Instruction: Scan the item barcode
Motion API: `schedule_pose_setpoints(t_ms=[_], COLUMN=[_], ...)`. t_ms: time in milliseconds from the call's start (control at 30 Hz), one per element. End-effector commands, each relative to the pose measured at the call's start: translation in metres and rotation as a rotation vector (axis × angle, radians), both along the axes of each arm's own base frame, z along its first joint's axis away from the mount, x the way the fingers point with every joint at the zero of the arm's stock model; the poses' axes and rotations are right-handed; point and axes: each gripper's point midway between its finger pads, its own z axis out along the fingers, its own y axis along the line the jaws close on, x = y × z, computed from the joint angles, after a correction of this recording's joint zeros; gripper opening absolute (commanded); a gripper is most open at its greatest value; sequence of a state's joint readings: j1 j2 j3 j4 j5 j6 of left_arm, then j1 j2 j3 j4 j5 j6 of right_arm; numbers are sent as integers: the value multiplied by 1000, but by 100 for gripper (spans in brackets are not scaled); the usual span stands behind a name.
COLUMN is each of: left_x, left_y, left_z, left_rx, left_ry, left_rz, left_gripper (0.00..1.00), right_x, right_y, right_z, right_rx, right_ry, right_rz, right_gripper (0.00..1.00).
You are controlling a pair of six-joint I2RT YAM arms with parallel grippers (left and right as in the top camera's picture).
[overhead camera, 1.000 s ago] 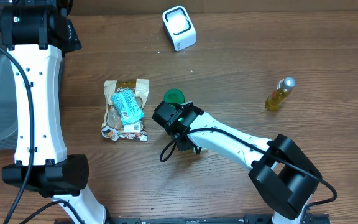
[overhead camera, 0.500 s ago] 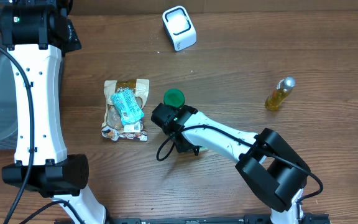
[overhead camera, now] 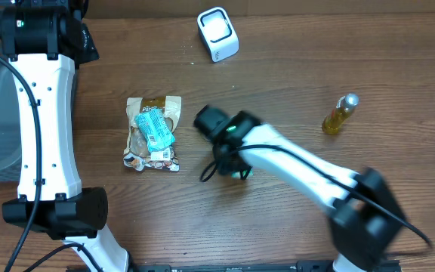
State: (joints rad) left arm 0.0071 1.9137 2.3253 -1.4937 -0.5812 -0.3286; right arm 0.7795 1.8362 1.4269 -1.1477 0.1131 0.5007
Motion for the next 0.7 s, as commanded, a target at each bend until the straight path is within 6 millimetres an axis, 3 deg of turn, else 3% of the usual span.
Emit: schedule_pose_setpoints(t_ms=[0, 167, 267, 500, 667], left_x=[-1, -1, -1, -1, -1], left_y=[2, 2, 2, 2, 2], left_z=[10, 10, 10, 10, 10], left_rx=[24, 24, 24, 24, 24], left_ry=[-16, -16, -16, -16, -16], left_rz=[-5, -5, -5, -5, -5], left_gripper=[100, 99, 99, 99, 100], right_x=[3, -12, -19, -21, -21], right_y=[18, 40, 45, 45, 36], right_z=[58, 92, 96, 71, 39], right_rx=[276, 614, 753, 928, 945], right_ry=[-2, 141, 207, 259, 243], right_rz=[31, 175, 222, 223, 198], right_gripper=[4, 4, 4, 4, 4])
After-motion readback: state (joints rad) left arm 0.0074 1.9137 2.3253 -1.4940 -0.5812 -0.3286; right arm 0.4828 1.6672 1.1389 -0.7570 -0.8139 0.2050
